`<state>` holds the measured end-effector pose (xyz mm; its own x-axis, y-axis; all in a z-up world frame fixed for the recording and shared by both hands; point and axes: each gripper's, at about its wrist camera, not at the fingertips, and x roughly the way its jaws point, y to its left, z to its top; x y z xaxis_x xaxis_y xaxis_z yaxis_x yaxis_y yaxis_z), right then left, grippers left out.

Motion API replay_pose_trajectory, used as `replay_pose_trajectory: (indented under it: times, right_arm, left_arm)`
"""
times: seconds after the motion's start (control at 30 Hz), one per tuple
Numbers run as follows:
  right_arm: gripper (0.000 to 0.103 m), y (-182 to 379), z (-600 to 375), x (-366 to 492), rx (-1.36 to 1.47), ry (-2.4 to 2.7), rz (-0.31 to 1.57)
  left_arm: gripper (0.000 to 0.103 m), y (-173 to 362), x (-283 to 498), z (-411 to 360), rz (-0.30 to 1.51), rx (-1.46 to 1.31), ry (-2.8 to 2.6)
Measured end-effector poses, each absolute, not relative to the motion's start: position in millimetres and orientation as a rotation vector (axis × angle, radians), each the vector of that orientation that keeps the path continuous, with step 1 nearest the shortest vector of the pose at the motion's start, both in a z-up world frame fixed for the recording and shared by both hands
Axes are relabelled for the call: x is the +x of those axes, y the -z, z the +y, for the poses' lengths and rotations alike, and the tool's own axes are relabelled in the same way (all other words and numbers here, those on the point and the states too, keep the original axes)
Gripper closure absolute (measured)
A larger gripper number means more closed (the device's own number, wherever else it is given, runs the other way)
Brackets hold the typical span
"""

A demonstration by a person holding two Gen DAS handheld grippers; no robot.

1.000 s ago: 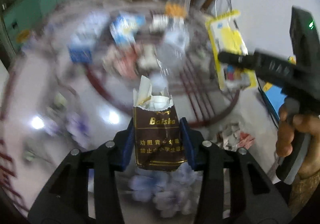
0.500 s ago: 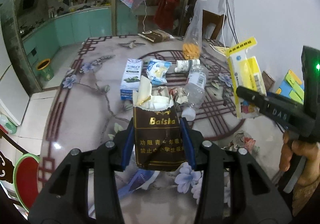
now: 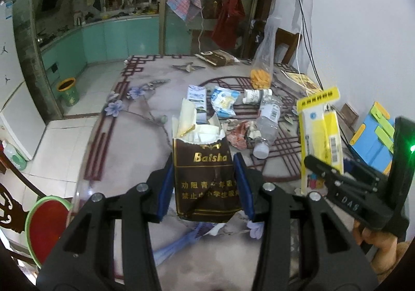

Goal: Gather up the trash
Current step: 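Lift the Baisha pack with the left tool while the right tool carries the yellow box toward the bucket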

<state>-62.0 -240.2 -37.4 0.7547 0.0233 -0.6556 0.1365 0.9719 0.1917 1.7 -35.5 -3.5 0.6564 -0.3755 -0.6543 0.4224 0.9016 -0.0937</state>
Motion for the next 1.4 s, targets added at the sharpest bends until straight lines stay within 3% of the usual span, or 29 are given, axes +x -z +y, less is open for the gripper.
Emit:
replay_pose_trajectory:
  times: [1.4]
  right_arm:
    - [0.057,36,-86,-64,0.156,-0.151,0.761]
  left_arm:
    - [0.06,16,-14,131,0.773,-0.103,0.242]
